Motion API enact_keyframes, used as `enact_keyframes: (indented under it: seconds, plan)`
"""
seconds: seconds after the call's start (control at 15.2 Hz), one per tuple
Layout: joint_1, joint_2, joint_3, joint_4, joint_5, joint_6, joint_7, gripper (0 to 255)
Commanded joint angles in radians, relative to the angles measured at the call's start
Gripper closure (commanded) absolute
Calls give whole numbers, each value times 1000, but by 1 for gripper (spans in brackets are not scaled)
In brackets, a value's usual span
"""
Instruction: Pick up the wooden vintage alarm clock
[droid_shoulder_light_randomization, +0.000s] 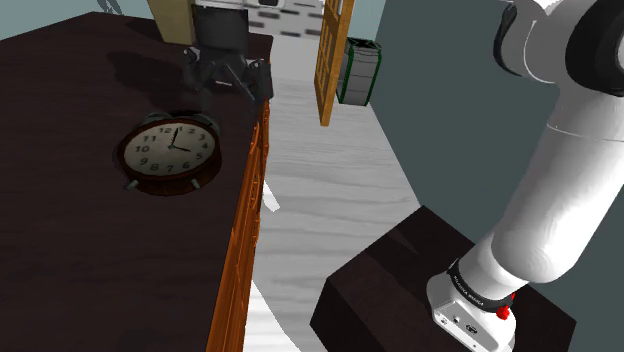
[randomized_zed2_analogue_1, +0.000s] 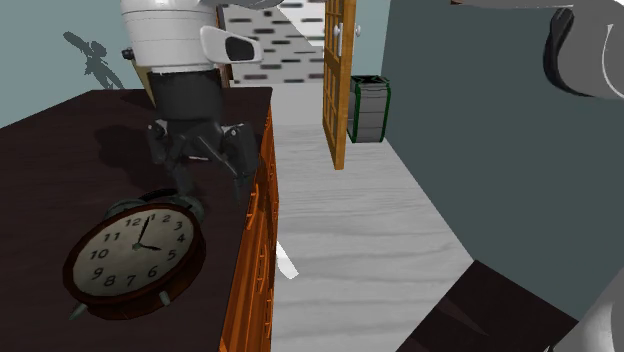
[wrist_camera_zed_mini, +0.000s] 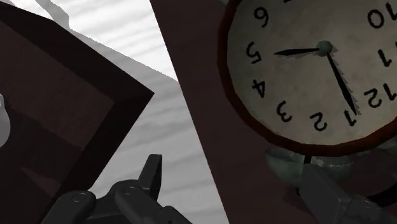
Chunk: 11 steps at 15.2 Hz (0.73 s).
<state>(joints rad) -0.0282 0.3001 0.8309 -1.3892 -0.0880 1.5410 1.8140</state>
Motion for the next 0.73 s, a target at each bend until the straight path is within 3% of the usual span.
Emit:
enact_keyframes:
  seconds: [0.0, 0.13, 0.2, 0.66]
  plan:
    - [77, 116, -23, 146, -71, -45, 106, 0]
    - [169, 232, -59, 320, -133, -105, 184, 0]
    - [190, 256, -70, 361, -144, -119, 197, 0]
    - [133, 216, -65, 187, -119, 10, 189, 0]
